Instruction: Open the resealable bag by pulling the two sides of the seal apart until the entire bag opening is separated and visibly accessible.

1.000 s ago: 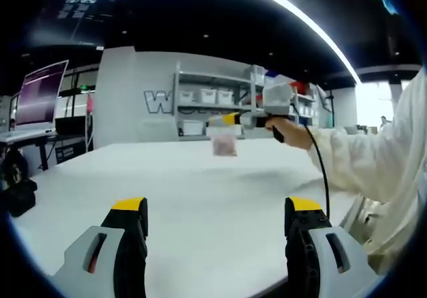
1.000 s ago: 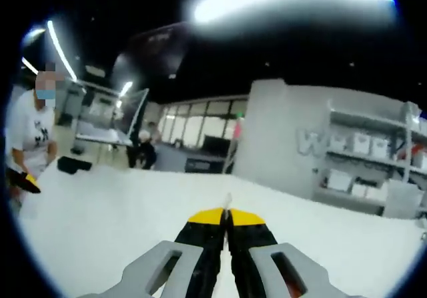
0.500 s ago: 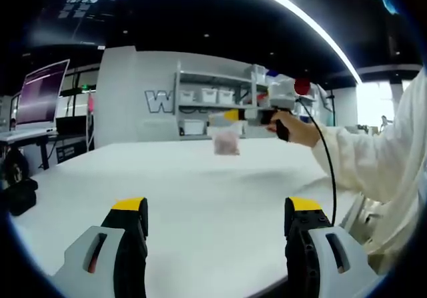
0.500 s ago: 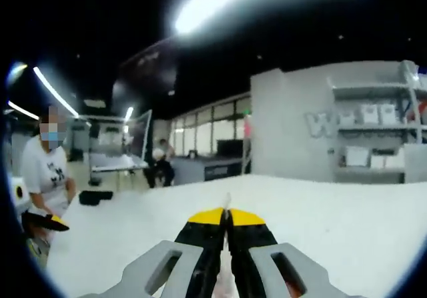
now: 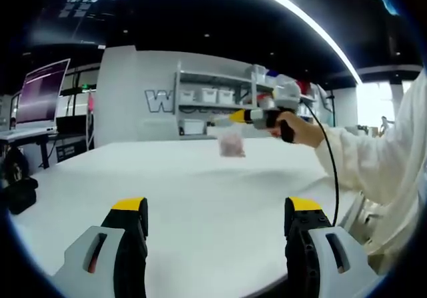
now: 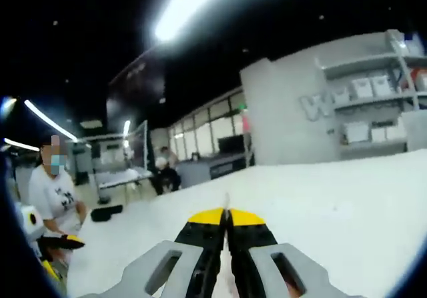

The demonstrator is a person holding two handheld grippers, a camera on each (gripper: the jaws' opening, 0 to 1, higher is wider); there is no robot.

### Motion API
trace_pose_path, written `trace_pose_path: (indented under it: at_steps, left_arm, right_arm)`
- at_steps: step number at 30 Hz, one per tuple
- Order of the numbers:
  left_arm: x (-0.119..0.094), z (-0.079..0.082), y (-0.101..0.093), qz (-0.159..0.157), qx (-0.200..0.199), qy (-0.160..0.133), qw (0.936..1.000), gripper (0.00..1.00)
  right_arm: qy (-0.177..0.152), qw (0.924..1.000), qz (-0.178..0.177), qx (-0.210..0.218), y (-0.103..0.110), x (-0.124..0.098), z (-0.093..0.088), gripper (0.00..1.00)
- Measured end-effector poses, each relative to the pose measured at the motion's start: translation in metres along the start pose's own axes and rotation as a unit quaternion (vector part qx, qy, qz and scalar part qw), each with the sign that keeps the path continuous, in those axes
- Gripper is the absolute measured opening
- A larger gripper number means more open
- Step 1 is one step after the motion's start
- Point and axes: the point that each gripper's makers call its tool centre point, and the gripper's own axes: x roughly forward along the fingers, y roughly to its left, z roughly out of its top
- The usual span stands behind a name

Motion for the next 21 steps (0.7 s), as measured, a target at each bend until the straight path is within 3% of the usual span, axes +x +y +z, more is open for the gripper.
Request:
trace_pose_path:
  at_steps: [3, 8, 15, 19, 21]
  left_arm:
    - [0.001, -0.001, 0.000, -0.001, -0.001, 0.001, 1.0000, 0.83]
    - [0.003, -0.001, -0.003, -0.005, 0.001, 0.002, 1.0000, 0.83]
    - [0.003, -0.001, -0.001, -0.004, -0.001, 0.001, 1.0000, 0.83]
    - [0.004, -0.002, -0.002, -0.005, -0.001, 0.003, 1.0000, 0.83]
    - [0.004, -0.002, -0.002, -0.005, -0.002, 0.003, 1.0000, 0.83]
  right_arm:
    - [-0.004, 0.9994, 0.011, 0.031, 0.003, -0.004, 0.000, 0.00]
    - [-0.011, 0.9988, 0.020, 0.043, 0.007, -0.013, 0.003, 0.00]
    - [-0.015, 0.9935, 0.038, 0.106, 0.012, -0.025, 0.004, 0.00]
    - [-0.020, 0.9822, 0.063, 0.176, 0.017, -0.031, 0.006, 0.00]
    - [-0.020, 0.9816, 0.065, 0.179, 0.015, -0.034, 0.004, 0.00]
